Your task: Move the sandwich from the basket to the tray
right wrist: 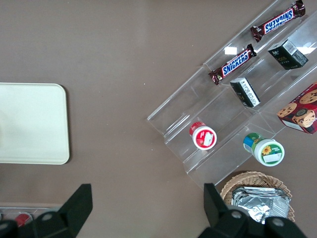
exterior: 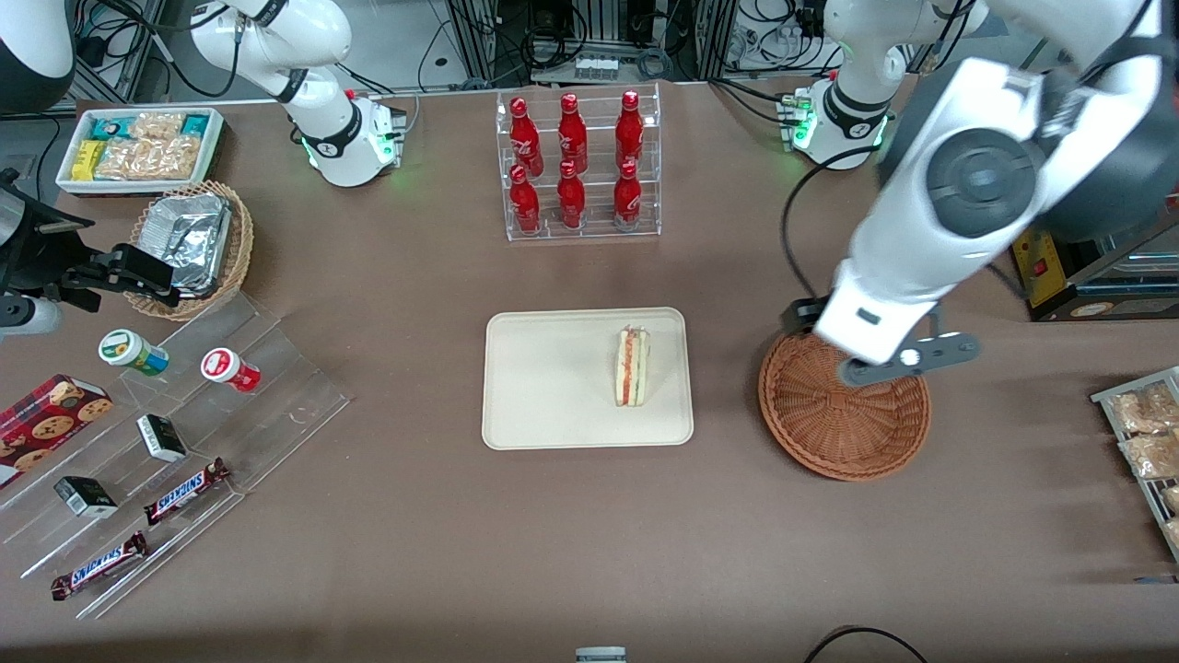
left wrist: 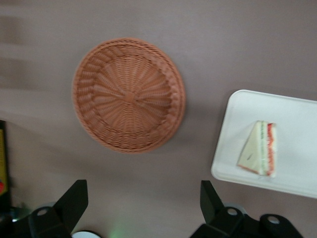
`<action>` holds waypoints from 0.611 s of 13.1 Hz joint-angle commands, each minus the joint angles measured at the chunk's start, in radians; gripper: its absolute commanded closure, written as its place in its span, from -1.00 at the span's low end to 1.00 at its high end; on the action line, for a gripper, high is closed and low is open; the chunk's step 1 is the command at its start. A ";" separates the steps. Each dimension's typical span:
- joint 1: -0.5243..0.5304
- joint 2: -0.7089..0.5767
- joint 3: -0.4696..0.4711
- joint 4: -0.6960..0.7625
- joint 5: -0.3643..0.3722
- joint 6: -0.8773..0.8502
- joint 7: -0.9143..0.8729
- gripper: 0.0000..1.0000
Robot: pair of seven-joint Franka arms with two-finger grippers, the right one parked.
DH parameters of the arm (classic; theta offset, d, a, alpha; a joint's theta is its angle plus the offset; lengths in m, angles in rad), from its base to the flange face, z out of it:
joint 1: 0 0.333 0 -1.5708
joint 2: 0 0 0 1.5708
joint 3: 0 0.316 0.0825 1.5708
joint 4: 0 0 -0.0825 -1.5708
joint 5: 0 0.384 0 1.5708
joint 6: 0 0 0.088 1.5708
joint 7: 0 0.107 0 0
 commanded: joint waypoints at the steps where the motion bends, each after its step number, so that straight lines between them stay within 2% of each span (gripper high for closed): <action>1: 0.003 -0.134 0.136 -0.093 -0.091 -0.010 0.160 -1.00; 6: 0.006 -0.208 0.253 -0.096 -0.111 -0.097 0.485 -1.00; 8: 0.006 -0.229 0.279 -0.099 -0.126 -0.100 0.561 -1.00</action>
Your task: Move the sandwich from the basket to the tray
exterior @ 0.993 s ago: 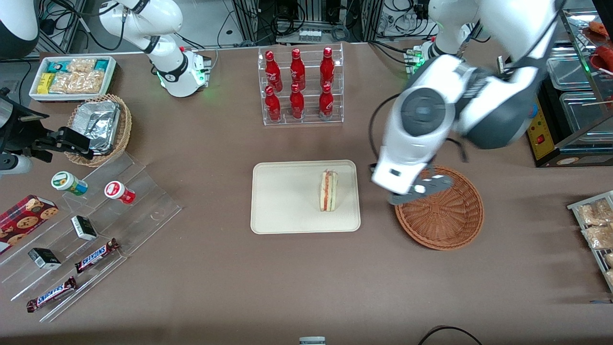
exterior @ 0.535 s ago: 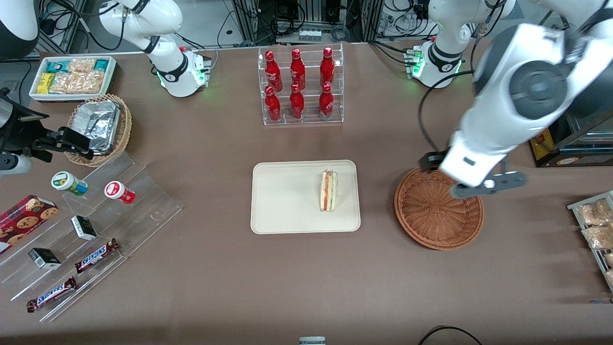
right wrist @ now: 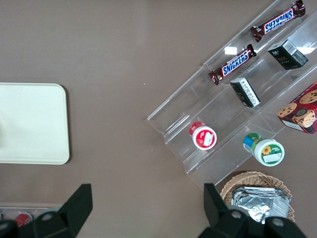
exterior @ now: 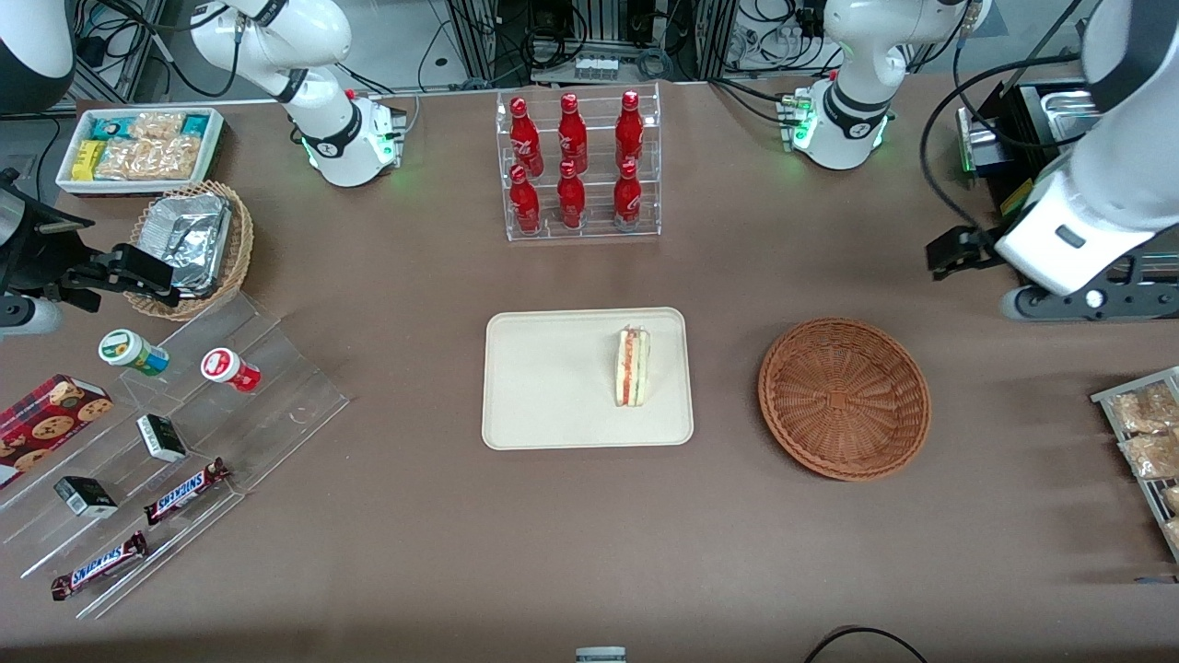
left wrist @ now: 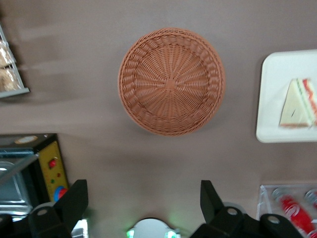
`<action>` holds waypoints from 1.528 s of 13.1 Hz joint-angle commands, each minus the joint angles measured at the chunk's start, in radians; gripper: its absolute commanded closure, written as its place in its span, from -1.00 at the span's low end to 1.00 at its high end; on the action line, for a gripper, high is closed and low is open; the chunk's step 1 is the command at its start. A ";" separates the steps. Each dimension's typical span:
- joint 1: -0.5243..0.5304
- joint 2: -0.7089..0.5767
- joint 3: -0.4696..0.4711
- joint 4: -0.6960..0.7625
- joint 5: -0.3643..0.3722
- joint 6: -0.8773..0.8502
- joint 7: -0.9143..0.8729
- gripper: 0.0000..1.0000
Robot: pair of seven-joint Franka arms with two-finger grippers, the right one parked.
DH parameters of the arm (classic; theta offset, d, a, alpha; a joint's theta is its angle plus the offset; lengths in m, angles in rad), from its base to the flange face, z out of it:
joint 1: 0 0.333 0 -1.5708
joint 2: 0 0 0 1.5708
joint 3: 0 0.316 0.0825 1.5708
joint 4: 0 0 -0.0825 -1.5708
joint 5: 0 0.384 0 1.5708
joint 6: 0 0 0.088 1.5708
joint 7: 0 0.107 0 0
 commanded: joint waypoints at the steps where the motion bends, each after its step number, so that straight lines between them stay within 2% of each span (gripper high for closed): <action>1: -0.001 -0.064 0.025 -0.046 -0.030 -0.005 0.082 -1.00; 5: -0.019 -0.157 0.033 -0.148 -0.028 0.004 0.080 -1.00; 20: -0.126 -0.150 0.065 -0.153 -0.033 0.010 0.079 -1.00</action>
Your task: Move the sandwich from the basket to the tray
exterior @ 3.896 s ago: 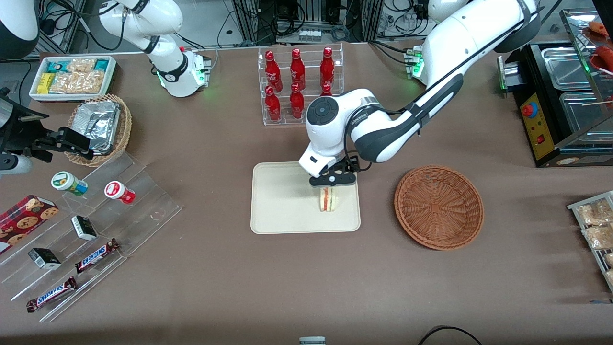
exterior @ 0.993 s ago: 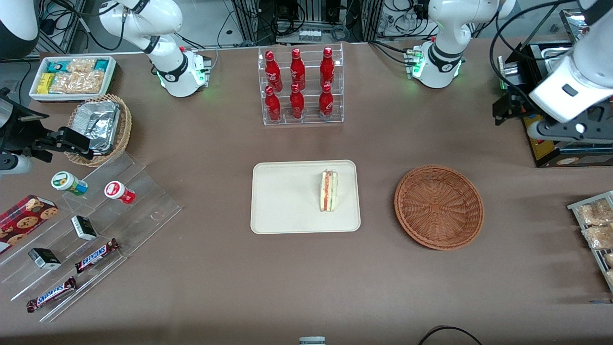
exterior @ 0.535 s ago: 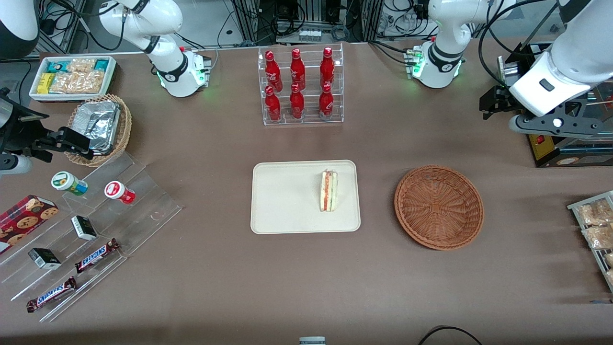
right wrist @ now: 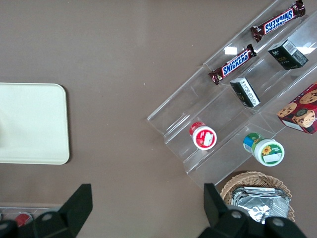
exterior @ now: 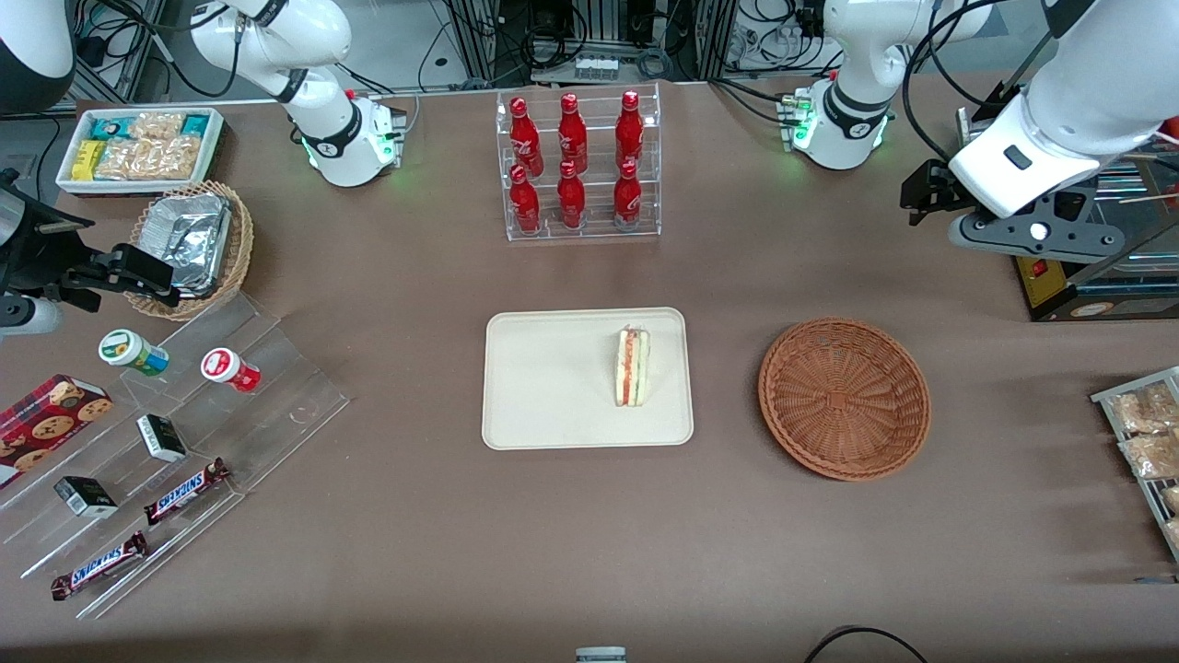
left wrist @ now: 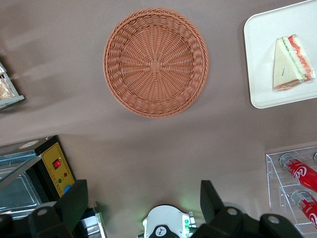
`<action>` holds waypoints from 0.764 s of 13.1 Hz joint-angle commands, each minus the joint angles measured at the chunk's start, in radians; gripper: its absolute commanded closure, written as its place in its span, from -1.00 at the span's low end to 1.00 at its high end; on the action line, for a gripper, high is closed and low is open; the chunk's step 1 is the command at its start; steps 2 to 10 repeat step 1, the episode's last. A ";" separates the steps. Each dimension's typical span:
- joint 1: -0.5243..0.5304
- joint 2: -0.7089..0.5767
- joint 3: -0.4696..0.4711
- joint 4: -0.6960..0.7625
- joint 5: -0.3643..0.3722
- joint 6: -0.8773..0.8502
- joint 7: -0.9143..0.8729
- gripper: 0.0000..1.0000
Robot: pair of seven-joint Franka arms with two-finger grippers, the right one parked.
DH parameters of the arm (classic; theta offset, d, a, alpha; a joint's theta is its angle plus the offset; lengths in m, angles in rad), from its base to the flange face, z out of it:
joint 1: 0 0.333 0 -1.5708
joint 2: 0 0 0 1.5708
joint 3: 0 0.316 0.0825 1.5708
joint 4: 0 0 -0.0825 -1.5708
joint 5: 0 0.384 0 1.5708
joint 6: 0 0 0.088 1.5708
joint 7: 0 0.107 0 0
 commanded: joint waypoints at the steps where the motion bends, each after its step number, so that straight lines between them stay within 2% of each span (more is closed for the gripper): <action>1: -0.022 -0.017 0.028 -0.019 -0.015 0.013 0.016 -1.00; 10: -0.022 -0.017 0.028 -0.019 -0.015 0.013 0.016 -1.00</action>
